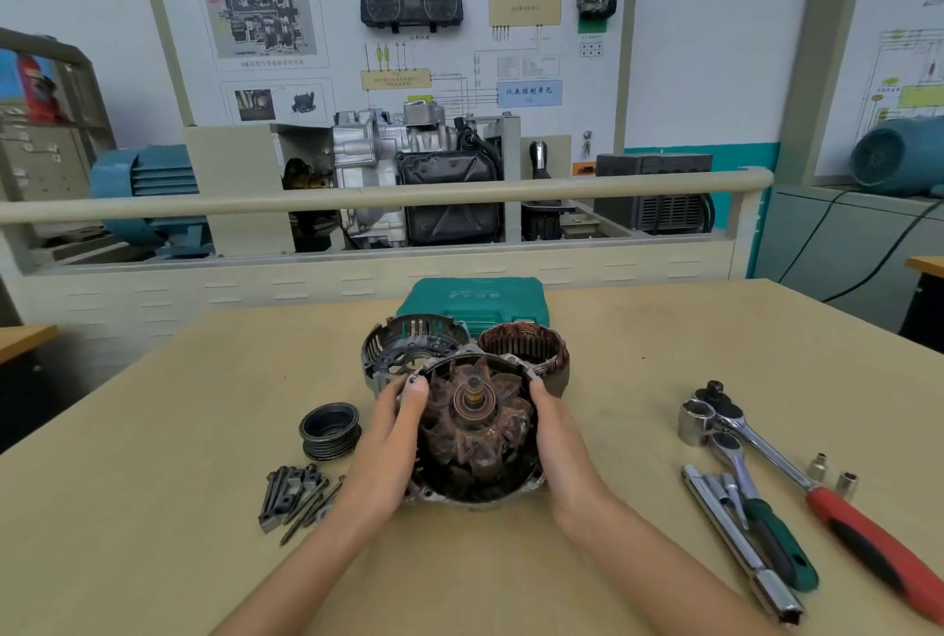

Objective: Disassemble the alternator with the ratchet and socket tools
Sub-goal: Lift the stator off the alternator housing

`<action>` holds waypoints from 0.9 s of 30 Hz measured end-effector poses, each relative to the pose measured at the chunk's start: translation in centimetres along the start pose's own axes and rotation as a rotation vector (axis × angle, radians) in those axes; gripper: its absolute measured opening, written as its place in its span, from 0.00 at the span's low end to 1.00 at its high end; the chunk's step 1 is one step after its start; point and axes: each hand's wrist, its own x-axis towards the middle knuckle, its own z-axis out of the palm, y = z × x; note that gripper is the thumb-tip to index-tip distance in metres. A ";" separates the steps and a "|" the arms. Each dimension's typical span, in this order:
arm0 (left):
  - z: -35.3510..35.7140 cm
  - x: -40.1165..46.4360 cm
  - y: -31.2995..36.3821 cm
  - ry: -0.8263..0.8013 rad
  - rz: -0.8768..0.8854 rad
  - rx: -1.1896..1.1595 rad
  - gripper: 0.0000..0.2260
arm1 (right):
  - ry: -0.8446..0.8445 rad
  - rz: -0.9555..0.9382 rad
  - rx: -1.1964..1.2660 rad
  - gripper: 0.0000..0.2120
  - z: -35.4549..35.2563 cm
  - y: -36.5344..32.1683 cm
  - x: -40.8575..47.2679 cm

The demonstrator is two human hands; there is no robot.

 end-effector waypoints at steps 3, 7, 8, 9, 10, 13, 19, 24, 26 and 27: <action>0.1 0.7 0.2 -0.008 -0.033 -0.010 0.22 | 0.057 -0.074 -0.013 0.18 0.2 1.3 -1.0; 0.9 0.6 0.1 0.028 -0.031 -0.012 0.20 | 0.105 -0.120 -0.021 0.20 0.4 1.0 -0.6; 1.1 0.5 -0.1 0.038 -0.029 -0.001 0.23 | 0.101 -0.110 -0.014 0.19 0.4 0.8 -0.4; 1.4 0.4 -0.4 0.056 -0.039 0.018 0.26 | 0.086 -0.091 -0.007 0.19 0.2 0.6 0.0; 1.7 0.2 -0.6 0.079 -0.051 0.037 0.28 | 0.067 -0.071 -0.001 0.18 0.0 0.4 0.3; 2.5 -0.5 -0.8 0.134 -0.064 0.042 0.29 | 0.020 -0.025 0.000 0.15 -0.5 -0.1 1.0; 2.4 -0.5 -0.5 0.107 -0.120 0.017 0.28 | 0.001 0.014 0.019 0.18 -0.8 0.0 1.1; 1.2 -0.2 -1.0 0.040 -0.116 -0.024 0.28 | 0.016 0.004 -0.002 0.20 -0.9 0.1 0.6; 1.4 -0.3 -1.2 0.037 -0.102 -0.018 0.28 | 0.031 -0.020 -0.007 0.21 -0.8 0.1 0.4; 1.6 -0.1 -1.3 0.040 -0.087 0.004 0.28 | 0.043 -0.027 -0.001 0.21 -0.7 0.2 0.5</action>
